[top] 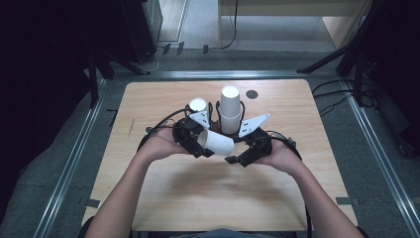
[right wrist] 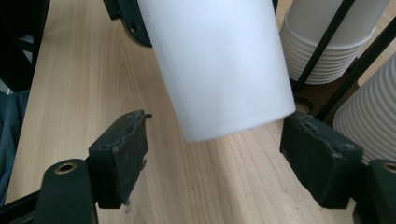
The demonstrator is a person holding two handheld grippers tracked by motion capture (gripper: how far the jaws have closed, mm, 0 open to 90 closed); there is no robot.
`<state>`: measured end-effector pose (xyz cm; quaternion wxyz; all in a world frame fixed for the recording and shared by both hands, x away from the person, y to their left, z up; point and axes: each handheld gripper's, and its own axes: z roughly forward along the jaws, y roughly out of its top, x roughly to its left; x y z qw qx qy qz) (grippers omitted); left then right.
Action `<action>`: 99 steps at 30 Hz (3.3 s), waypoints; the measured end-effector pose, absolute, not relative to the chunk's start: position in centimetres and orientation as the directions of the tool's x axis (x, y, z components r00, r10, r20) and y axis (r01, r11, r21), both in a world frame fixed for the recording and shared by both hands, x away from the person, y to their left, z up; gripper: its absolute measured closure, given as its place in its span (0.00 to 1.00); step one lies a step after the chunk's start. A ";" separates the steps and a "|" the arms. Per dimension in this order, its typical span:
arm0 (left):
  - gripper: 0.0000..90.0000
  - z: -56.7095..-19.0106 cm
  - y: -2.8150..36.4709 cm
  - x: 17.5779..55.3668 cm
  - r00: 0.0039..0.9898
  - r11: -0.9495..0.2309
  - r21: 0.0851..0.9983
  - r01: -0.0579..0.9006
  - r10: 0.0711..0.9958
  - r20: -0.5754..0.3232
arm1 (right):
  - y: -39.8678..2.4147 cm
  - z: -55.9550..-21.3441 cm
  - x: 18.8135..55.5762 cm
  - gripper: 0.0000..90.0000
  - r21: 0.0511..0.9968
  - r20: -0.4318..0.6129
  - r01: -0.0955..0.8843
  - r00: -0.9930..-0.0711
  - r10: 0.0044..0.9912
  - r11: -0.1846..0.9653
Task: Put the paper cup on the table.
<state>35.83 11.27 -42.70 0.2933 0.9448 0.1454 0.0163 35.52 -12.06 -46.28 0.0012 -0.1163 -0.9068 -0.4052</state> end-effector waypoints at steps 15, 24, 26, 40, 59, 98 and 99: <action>0.27 -43.6 10.4 35.7 0.967 -0.823 0.511 0.247 0.240 -0.081 | -11.5 -47.0 35.5 0.26 0.712 0.081 0.197 -0.976 0.200 0.674; 0.26 -44.3 9.1 35.6 0.967 -0.839 0.481 0.255 0.228 -0.116 | -10.6 -47.5 35.2 0.28 0.698 0.069 0.163 -0.985 0.161 0.698; 0.26 -44.4 9.0 35.6 0.968 -0.844 0.476 0.249 0.222 -0.113 | -10.4 -47.6 35.1 0.31 0.693 0.069 0.154 -0.987 0.147 0.705; 0.09 -43.8 9.9 35.3 0.958 -0.753 0.600 0.272 0.268 -0.098 | -10.8 -47.3 35.1 0.36 0.703 0.054 0.139 -0.988 0.143 0.698; 0.09 -44.1 11.3 34.9 0.928 -0.602 0.718 0.350 0.327 -0.178 | -11.8 -46.6 35.6 0.36 0.755 0.101 0.186 -0.980 0.169 0.629; 0.26 -43.0 12.3 34.8 0.926 -0.506 0.789 0.349 0.318 -0.205 | -11.4 -46.5 35.4 0.27 0.776 0.144 0.230 -0.971 0.190 0.588; 0.26 -42.9 12.3 34.7 0.928 -0.519 0.783 0.341 0.318 -0.193 | -11.4 -46.6 35.4 0.27 0.773 0.141 0.228 -0.972 0.190 0.592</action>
